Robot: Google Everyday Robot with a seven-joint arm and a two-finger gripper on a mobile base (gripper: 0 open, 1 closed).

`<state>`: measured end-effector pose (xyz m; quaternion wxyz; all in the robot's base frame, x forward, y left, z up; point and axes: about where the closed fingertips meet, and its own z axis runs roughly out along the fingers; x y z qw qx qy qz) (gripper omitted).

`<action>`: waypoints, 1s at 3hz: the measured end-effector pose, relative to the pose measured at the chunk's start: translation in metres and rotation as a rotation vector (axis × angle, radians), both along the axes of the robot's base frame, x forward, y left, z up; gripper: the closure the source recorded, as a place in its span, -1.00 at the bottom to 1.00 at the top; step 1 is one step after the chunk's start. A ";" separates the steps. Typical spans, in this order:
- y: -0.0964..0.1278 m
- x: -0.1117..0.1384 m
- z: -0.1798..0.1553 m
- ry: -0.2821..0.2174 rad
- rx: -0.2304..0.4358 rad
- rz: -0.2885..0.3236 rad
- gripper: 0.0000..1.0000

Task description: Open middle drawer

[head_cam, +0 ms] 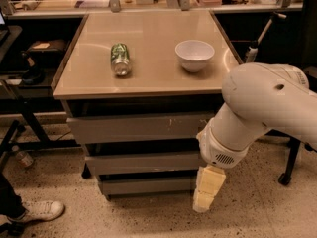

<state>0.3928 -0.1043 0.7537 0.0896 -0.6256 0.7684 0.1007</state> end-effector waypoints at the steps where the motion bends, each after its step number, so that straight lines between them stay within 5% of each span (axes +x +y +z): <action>1: 0.018 0.001 -0.042 0.041 0.043 -0.015 -1.00; 3: 0.070 0.040 -0.168 0.105 0.125 -0.091 -1.00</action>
Offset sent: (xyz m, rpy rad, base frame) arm 0.0436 0.0881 -0.2074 0.1623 0.1378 -0.1403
